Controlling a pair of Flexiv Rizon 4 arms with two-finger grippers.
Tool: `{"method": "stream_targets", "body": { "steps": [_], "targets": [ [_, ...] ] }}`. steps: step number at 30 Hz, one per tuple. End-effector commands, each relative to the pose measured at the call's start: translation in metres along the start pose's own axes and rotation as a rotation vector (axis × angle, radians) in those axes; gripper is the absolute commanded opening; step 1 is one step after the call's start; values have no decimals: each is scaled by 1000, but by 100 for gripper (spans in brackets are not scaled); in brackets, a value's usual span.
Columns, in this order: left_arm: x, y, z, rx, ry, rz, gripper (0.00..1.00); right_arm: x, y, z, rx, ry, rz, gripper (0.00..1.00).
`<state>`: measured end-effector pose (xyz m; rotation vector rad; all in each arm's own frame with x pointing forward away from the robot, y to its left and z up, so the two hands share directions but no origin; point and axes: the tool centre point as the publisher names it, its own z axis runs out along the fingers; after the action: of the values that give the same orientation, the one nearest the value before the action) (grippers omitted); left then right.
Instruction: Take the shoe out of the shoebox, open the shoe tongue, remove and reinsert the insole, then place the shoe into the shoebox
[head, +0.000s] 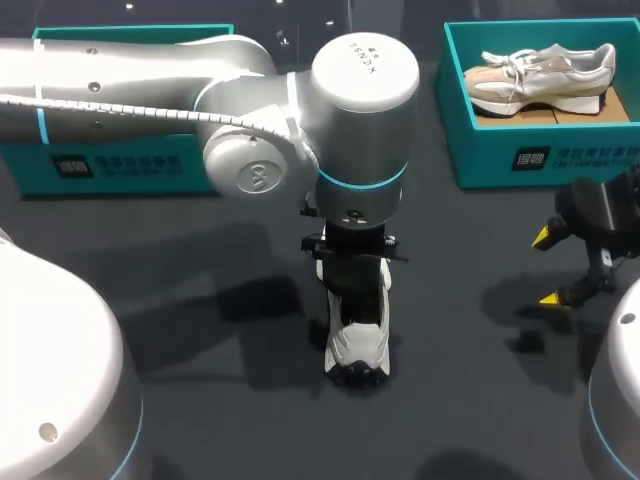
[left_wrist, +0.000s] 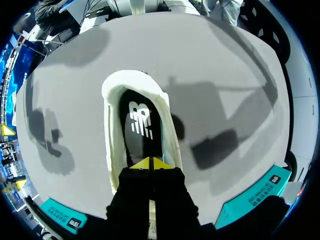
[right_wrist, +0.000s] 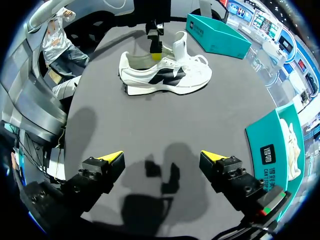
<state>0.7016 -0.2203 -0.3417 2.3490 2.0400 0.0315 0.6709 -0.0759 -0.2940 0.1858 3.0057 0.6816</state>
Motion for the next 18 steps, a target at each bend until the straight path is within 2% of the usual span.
{"method": "stream_targets", "body": {
  "steps": [1, 12, 15, 18],
  "targets": [
    [-5, 2, 0, -24, 16, -14, 0, 2, 0, 0, 2, -4, 0, 100],
    [-7, 9, 9, -31, 7, -50, 0, 2, 0, 0, 2, -4, 0, 100],
    [-4, 10, 9, -29, 9, -55, 24, 2, 0, 0, 2, -4, 0, 100],
    [-3, 8, 8, -29, 9, -57, 38, 2, 0, 0, 2, -4, 0, 100]
  ]
}}
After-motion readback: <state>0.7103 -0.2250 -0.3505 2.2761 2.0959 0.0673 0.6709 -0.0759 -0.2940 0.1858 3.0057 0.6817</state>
